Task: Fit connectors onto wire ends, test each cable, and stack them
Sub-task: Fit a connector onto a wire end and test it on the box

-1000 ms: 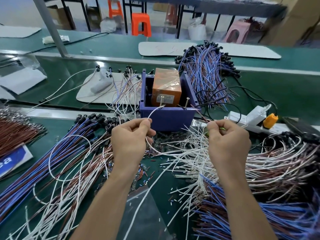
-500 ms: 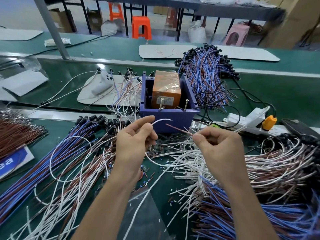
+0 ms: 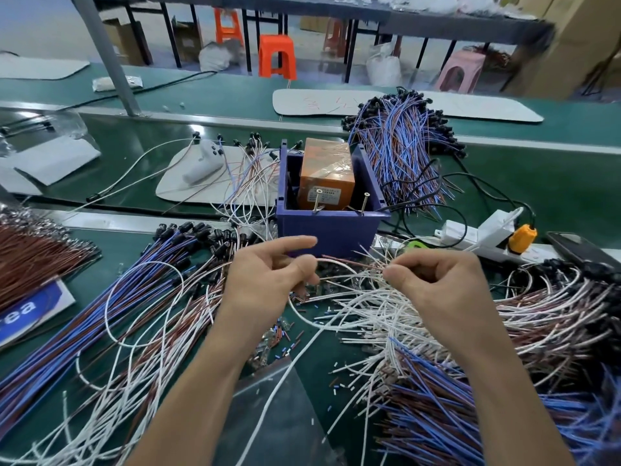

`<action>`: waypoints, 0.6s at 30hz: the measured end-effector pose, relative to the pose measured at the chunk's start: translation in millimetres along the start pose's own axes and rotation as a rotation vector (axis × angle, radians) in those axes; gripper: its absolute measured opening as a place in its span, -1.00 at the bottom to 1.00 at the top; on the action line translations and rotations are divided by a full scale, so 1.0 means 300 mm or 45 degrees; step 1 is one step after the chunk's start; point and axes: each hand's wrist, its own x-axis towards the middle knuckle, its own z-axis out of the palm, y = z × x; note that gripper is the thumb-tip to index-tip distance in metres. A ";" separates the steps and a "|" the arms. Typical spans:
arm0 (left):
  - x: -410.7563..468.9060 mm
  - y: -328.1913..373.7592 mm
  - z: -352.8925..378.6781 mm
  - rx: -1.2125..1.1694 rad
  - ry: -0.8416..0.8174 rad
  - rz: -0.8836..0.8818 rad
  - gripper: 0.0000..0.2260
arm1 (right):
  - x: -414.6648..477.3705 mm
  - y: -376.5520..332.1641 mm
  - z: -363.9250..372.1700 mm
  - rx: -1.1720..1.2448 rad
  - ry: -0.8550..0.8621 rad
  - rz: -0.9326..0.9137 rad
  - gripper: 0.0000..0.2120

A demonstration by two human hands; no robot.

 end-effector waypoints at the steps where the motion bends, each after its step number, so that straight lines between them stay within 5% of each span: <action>1: -0.003 0.002 0.003 0.033 -0.082 0.025 -0.77 | 0.001 -0.002 0.003 -0.015 -0.021 -0.006 -0.84; 4: -0.001 -0.003 0.018 0.069 -0.146 0.060 -0.80 | 0.001 -0.009 0.015 -0.018 -0.059 -0.019 -0.83; 9: 0.021 -0.037 -0.003 0.058 0.379 -0.027 -0.83 | 0.006 0.008 0.004 0.002 0.133 0.042 -0.83; 11: 0.031 -0.043 -0.016 0.171 0.399 -0.020 -0.88 | 0.020 0.016 -0.007 -0.031 0.220 0.082 -0.86; 13: 0.034 -0.047 -0.003 0.239 0.370 -0.030 -0.71 | 0.038 0.020 -0.001 -0.109 0.297 0.110 -0.84; 18: 0.051 -0.027 0.052 -0.164 0.585 -0.041 -0.94 | 0.087 0.015 0.037 -0.222 0.459 0.134 -0.74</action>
